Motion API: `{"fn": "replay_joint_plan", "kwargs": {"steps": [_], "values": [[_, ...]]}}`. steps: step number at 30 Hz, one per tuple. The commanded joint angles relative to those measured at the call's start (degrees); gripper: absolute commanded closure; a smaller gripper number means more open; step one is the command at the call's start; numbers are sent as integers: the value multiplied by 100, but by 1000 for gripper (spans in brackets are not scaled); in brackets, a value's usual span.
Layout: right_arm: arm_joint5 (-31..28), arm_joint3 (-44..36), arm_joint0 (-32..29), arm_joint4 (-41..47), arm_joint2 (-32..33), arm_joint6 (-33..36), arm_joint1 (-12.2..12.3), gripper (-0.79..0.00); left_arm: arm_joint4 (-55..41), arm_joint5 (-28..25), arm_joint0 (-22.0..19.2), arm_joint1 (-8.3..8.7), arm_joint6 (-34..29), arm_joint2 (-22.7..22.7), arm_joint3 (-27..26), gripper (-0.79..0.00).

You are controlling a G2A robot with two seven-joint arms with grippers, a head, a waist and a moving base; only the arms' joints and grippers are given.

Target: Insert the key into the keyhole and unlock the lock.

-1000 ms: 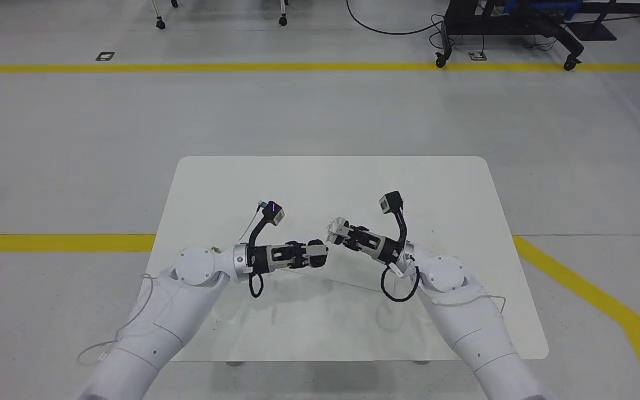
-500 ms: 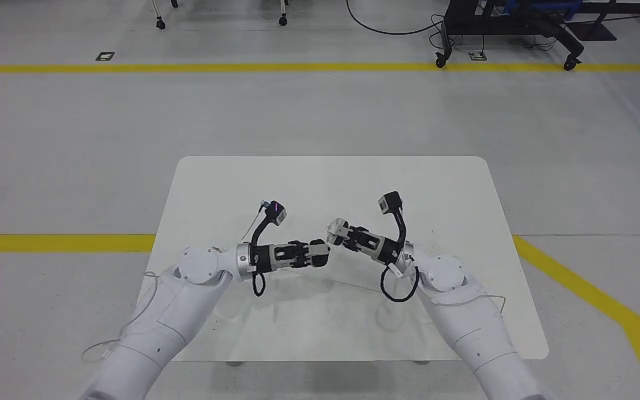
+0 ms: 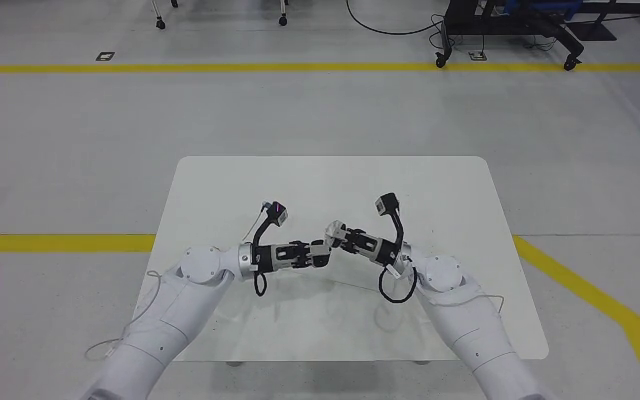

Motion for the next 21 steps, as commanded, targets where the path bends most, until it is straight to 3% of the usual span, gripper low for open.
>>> {"fn": "replay_joint_plan", "kwargs": {"steps": [1, 3, 7, 21], "values": [[-1, 12, 9, -2, -8, 11, -3, 0, 12, 21, -1, -6, -10, -5, 4, -206], [6, 23, 16, -6, -11, 5, -6, 0, 20, 36, -1, -12, -8, -12, 9, -179], [-9, 33, 22, 2, -12, 15, -9, 0, 24, 51, 5, -23, 0, -30, 16, -3], [-30, -74, -39, 8, 81, 185, 31, 0, -6, 286, -14, -43, -159, -109, 108, 0]]}}
